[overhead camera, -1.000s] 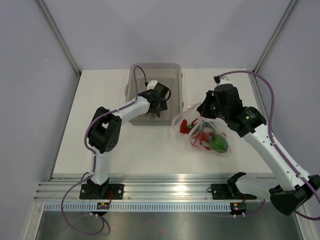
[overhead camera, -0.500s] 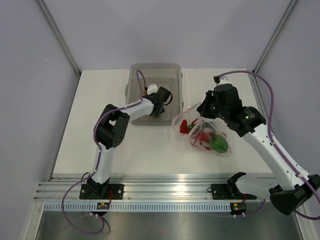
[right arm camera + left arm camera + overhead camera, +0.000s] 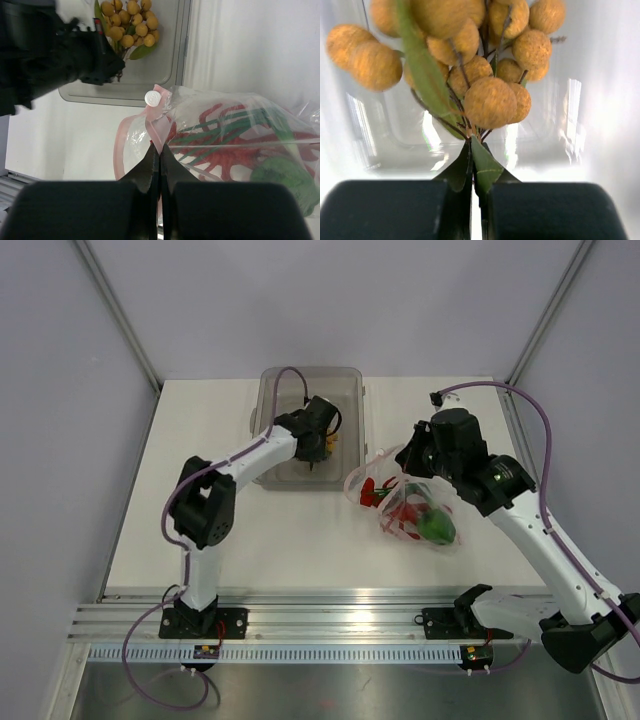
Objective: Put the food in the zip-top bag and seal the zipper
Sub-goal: Pick up the fake fruit from the bin, then place the fake fruit in the zipper food storage bag.
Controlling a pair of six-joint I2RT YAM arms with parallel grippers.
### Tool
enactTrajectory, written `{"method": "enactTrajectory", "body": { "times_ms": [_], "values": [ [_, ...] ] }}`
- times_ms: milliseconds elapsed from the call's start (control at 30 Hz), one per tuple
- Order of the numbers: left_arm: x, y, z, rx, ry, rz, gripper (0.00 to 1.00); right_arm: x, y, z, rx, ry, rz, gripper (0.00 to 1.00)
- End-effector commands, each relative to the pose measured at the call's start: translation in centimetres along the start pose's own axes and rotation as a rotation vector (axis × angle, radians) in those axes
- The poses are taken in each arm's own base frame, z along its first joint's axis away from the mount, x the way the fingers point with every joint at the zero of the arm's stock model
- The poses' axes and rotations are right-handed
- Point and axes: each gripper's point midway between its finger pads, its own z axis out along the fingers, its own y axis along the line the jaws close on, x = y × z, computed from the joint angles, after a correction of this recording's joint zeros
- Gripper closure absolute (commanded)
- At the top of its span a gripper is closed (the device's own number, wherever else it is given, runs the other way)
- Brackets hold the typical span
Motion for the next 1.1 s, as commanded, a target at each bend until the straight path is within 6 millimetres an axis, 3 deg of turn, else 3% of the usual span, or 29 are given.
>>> {"method": "enactTrajectory", "body": {
  "times_ms": [0,200,400,567,967,1000,1067],
  "values": [
    [-5.4,-1.0,-10.6,0.227,-0.129,0.256,1.0,-1.5,0.7,-0.6,-0.03,-0.058,-0.005,1.0],
    [-6.2,0.3,-17.1,0.416,-0.184,0.418,1.0,-2.0,1.3,1.0,-0.036,-0.045,-0.066,1.0],
    [-6.1,0.2,-20.8,0.593,-0.219,0.551,1.0,-2.2,1.5,2.7,-0.021,-0.012,-0.118,1.0],
    [-3.2,-1.0,-24.5,0.801,-0.201,0.686,1.0,-2.2,1.7,3.2,-0.028,-0.008,-0.119,1.0],
    [2.4,-0.5,-28.2,0.996,-0.138,0.803,1.0,-2.2,1.8,2.7,-0.036,-0.01,-0.119,1.0],
    [2.3,-0.6,-29.2,1.014,-0.178,0.81,1.0,-2.2,1.8,2.7,-0.037,-0.01,-0.119,1.0],
    [3.1,-0.5,-29.1,1.029,-0.171,0.795,1.0,-2.3,1.9,2.7,-0.04,-0.01,-0.112,1.0]
  ]
}}
